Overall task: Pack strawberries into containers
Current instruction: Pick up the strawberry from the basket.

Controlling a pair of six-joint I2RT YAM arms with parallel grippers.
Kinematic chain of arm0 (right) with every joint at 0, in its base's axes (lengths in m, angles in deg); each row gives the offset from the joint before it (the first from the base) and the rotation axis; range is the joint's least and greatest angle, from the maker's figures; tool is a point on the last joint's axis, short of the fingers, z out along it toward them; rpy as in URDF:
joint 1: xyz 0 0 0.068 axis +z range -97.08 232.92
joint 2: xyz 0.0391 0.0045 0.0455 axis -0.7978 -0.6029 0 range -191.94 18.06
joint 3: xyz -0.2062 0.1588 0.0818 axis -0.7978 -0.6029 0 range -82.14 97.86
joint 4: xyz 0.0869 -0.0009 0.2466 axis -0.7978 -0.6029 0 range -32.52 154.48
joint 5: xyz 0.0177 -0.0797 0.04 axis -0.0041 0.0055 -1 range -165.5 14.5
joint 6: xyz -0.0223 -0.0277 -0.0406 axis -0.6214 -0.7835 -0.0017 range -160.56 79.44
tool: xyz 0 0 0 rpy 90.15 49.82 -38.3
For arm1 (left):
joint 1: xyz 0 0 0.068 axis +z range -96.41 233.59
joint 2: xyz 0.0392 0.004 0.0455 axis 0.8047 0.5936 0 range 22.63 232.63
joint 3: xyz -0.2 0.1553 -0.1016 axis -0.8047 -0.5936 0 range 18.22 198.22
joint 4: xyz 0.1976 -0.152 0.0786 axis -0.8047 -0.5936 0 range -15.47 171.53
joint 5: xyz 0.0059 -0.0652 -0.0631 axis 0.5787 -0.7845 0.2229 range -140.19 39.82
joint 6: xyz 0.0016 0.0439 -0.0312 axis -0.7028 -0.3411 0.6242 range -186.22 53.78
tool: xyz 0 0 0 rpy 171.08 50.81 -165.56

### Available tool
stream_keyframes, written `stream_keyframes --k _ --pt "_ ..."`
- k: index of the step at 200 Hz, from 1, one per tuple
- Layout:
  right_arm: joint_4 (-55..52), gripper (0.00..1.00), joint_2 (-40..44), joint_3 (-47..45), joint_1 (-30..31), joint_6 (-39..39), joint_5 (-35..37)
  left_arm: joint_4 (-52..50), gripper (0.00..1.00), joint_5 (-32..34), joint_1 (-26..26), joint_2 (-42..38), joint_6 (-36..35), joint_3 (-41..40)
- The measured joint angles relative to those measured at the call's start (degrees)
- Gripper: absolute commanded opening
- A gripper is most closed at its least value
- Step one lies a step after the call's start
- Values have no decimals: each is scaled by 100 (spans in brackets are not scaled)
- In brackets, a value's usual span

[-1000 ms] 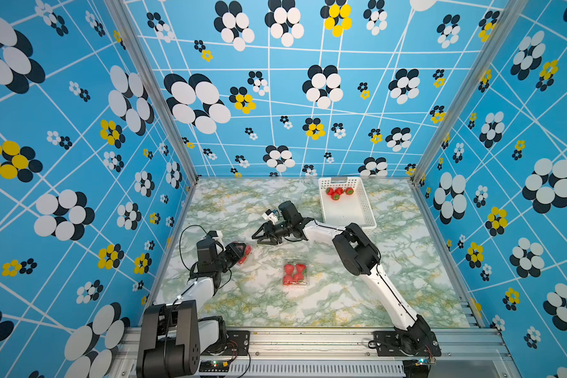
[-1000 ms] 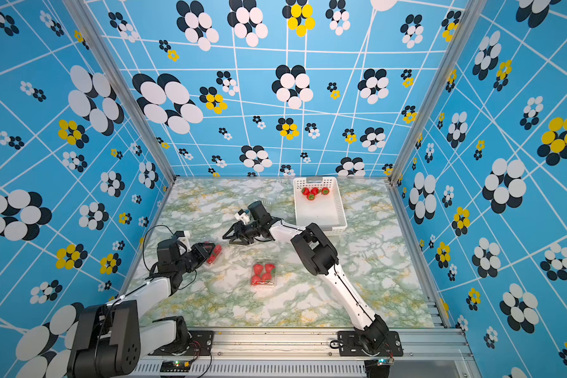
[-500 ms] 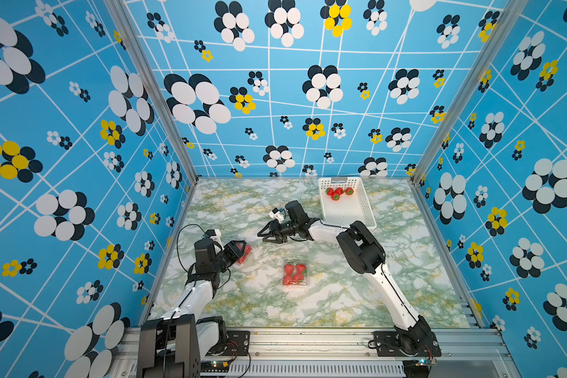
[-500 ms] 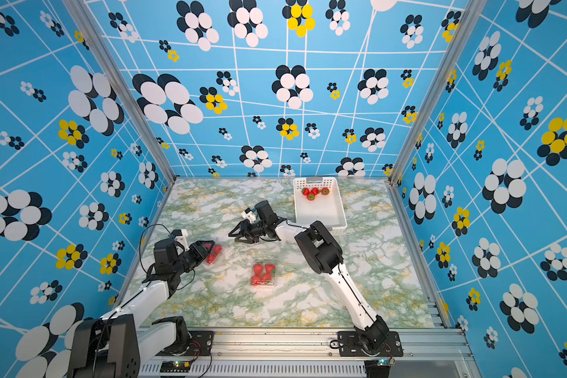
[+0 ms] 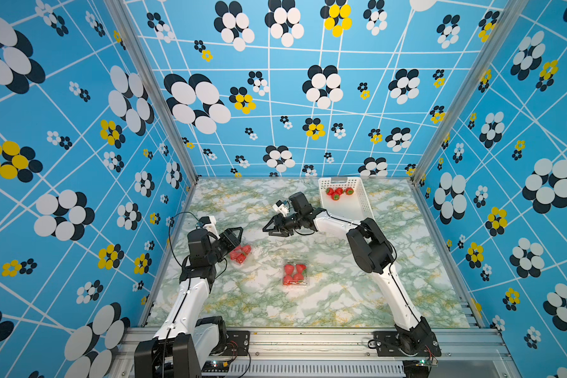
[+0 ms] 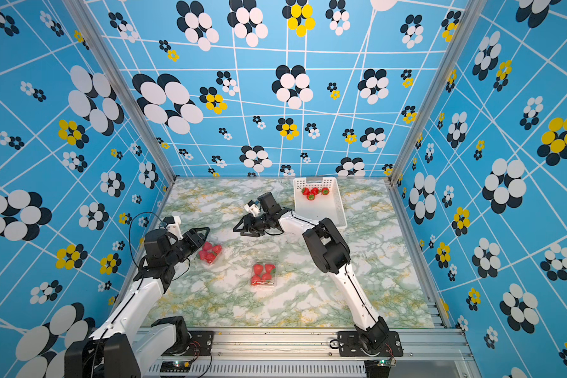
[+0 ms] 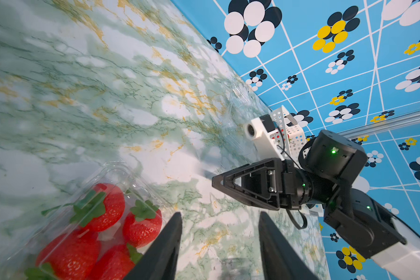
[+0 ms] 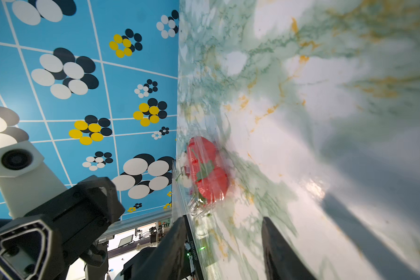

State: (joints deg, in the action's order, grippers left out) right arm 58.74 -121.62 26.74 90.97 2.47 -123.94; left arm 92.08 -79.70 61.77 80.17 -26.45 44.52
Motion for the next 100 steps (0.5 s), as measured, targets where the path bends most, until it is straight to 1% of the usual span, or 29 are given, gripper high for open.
stream_keyframes --k 14,36,65,82,100 --pt "-310 52 146 136 -59 -275 72 -48 53 4 -20 0 0 9" --pt "-905 52 466 190 -177 -791 396 -170 53 50 -118 0 -2 31" --pt "-1456 51 901 166 -407 -1226 721 -240 54 109 -264 15 -2 142" --pt "-1714 51 1200 37 -584 -1390 1088 -264 54 179 -426 109 -33 297" --pt "-2041 51 1596 -238 -815 -1532 1657 -286 54 348 -785 382 -85 595"
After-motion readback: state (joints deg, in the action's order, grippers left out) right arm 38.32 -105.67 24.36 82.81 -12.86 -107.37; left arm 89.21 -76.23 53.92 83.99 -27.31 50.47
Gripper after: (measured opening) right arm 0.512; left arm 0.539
